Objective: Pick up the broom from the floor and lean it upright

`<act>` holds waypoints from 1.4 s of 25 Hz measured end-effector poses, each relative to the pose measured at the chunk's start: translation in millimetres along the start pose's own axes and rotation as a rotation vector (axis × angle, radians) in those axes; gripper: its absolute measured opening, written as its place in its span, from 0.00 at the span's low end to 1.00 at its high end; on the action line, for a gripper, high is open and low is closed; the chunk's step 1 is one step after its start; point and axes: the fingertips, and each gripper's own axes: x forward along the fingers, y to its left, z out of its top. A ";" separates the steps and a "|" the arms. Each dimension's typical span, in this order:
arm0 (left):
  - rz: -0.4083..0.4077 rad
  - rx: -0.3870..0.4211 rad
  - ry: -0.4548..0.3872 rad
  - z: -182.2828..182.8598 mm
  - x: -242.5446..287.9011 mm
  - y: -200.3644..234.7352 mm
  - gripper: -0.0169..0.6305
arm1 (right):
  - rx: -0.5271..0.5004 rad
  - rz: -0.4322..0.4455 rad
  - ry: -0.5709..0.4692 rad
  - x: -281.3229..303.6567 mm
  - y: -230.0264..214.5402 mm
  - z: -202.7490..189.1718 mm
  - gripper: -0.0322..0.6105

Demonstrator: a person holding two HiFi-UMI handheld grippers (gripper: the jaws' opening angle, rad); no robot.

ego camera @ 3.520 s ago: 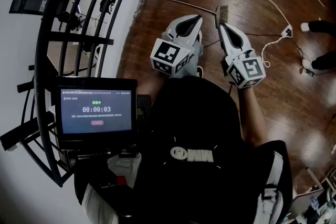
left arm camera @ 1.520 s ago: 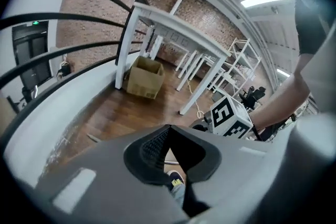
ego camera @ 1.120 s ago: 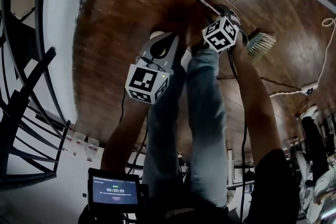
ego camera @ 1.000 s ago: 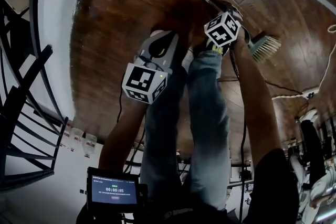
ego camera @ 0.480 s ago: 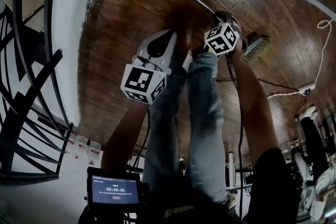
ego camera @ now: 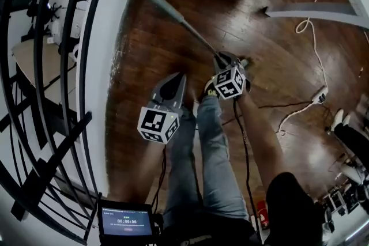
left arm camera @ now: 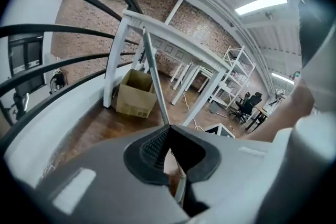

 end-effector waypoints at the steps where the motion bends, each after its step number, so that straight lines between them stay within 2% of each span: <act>1: -0.008 0.020 0.002 8.3 1.4 -5.4 0.04 | 0.028 -0.023 -0.025 -7.7 -9.7 6.3 0.17; 6: -0.023 0.035 0.020 32.1 3.7 -38.8 0.04 | 0.176 -0.121 -0.131 -50.2 -54.9 21.2 0.17; 9: -0.056 0.064 0.041 38.4 17.0 -56.2 0.04 | 0.302 -0.167 -0.191 -64.8 -88.6 27.7 0.17; 12: -0.078 0.081 0.056 42.6 27.9 -66.8 0.04 | 0.445 -0.195 -0.219 -70.6 -112.4 27.7 0.17; 15: -0.086 0.081 0.055 49.0 38.5 -69.3 0.04 | 0.527 -0.207 -0.231 -62.7 -130.6 32.8 0.18; 27: -0.057 0.062 0.118 34.9 49.4 -48.9 0.04 | 0.649 -0.249 -0.257 -24.9 -196.9 57.2 0.18; 35: -0.040 0.045 0.136 22.4 45.0 -43.7 0.04 | 0.618 -0.258 -0.245 -19.6 -205.9 56.9 0.19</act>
